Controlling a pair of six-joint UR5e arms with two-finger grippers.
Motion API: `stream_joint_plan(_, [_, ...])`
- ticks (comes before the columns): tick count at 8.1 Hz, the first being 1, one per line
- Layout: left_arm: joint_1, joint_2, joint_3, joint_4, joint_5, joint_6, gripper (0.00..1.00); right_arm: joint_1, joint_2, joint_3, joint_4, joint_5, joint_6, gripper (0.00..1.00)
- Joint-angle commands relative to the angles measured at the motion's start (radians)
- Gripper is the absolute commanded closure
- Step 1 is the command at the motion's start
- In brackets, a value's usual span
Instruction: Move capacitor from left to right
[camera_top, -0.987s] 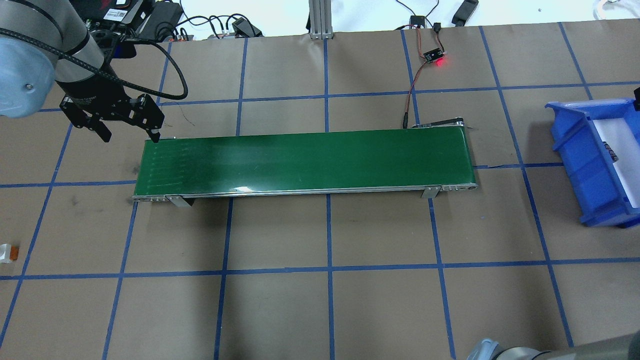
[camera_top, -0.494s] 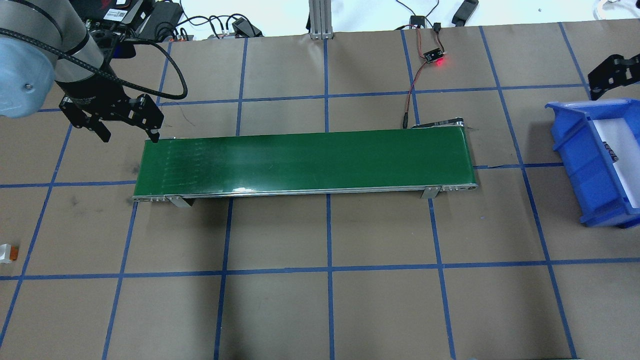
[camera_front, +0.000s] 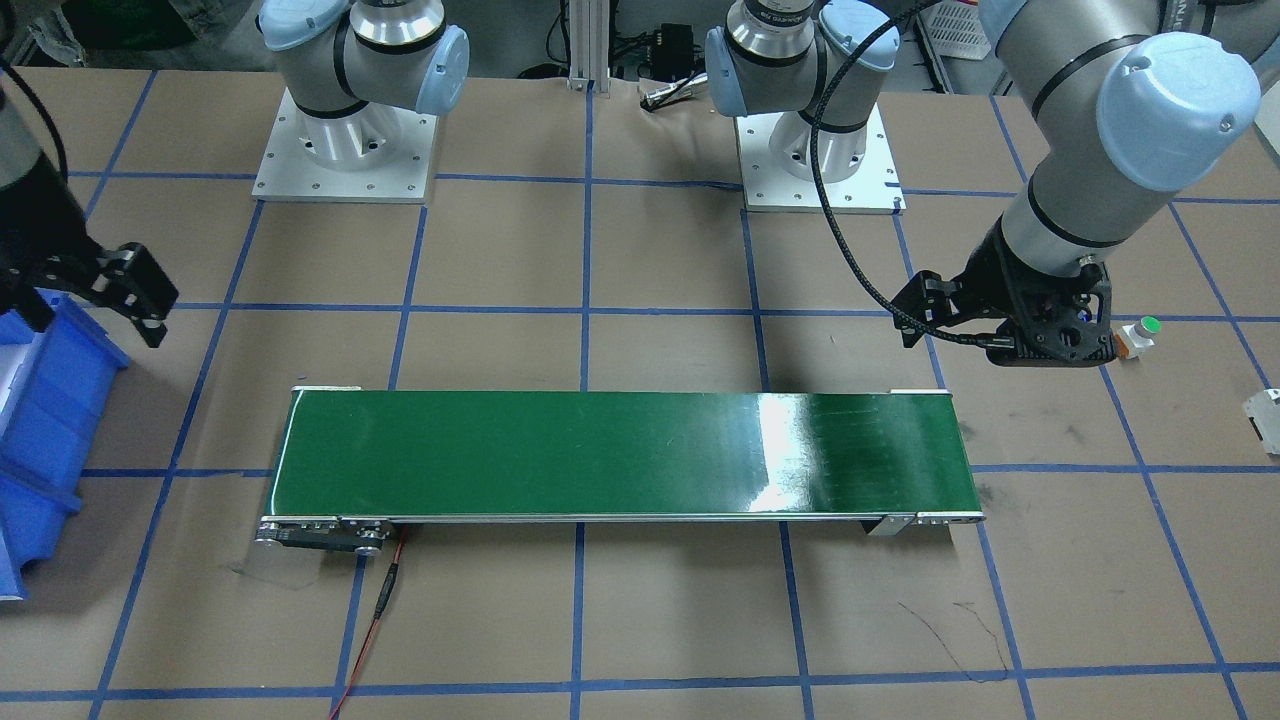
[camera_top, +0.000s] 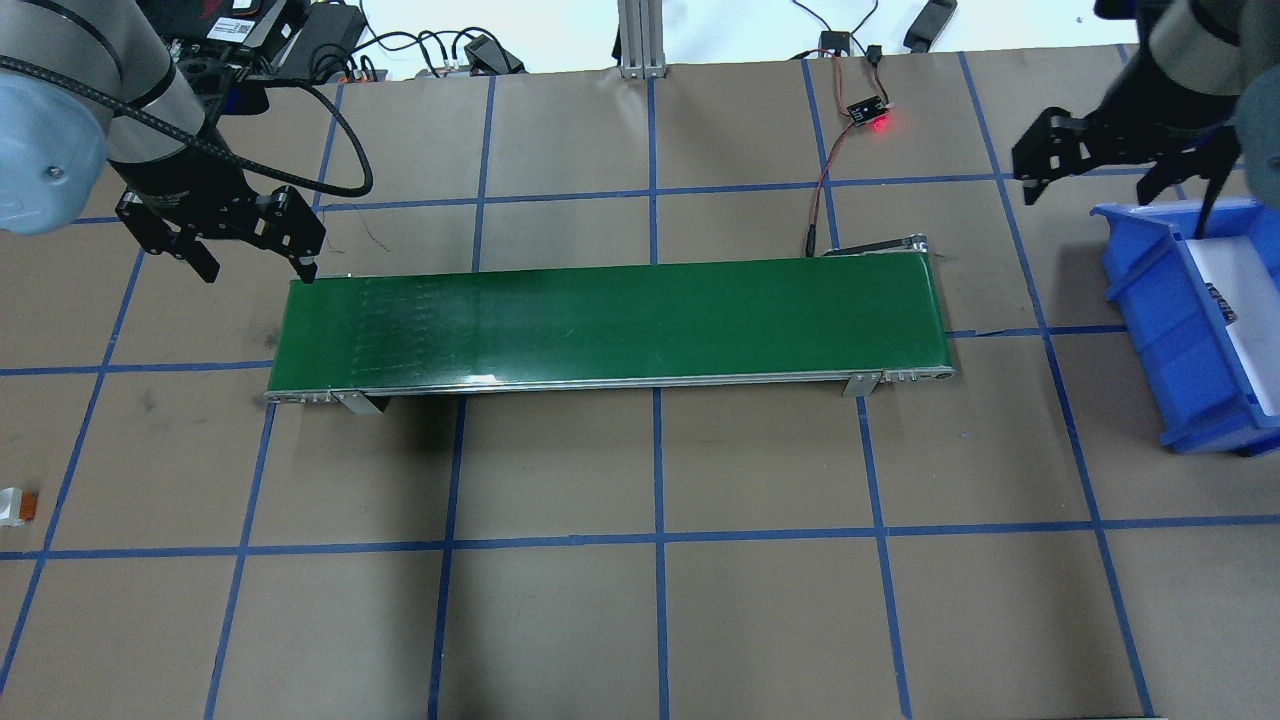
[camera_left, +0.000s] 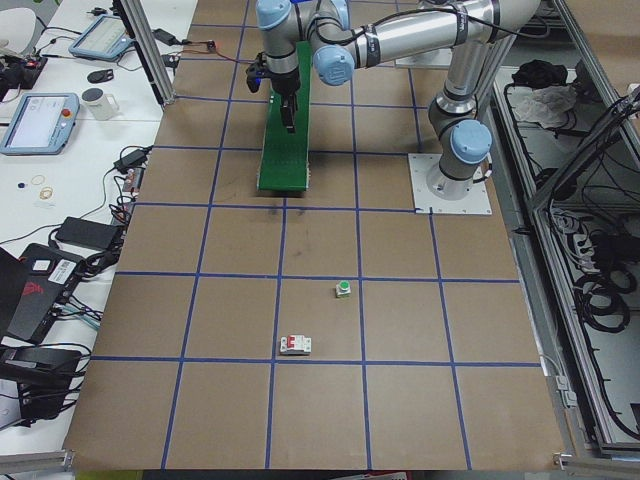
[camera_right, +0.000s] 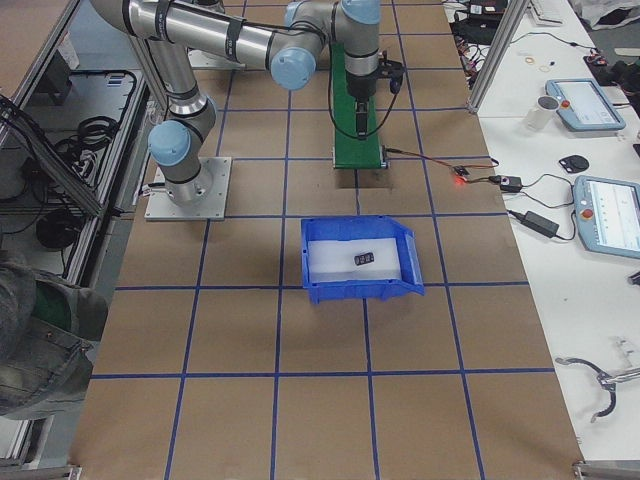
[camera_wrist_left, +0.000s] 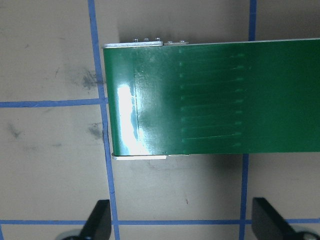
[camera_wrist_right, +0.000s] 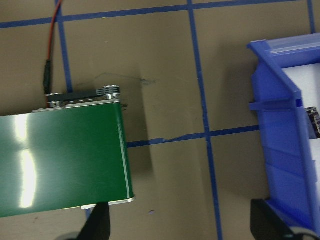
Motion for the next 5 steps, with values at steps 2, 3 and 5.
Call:
stream_joint_plan(2, [0.000, 0.001, 0.001, 0.004, 0.002, -0.001, 0.00, 0.238, 0.005, 0.000, 0.004, -0.012, 0.293, 0.00])
stream_joint_plan(3, [0.000, 0.001, -0.001, 0.012, 0.002, -0.001, 0.00, 0.274, 0.008, 0.000, 0.001, -0.012, 0.326, 0.00])
stream_joint_plan(5, [0.000, 0.001, -0.001, 0.012, 0.002, -0.001, 0.00, 0.280, 0.008, 0.000, 0.002, -0.013, 0.318, 0.00])
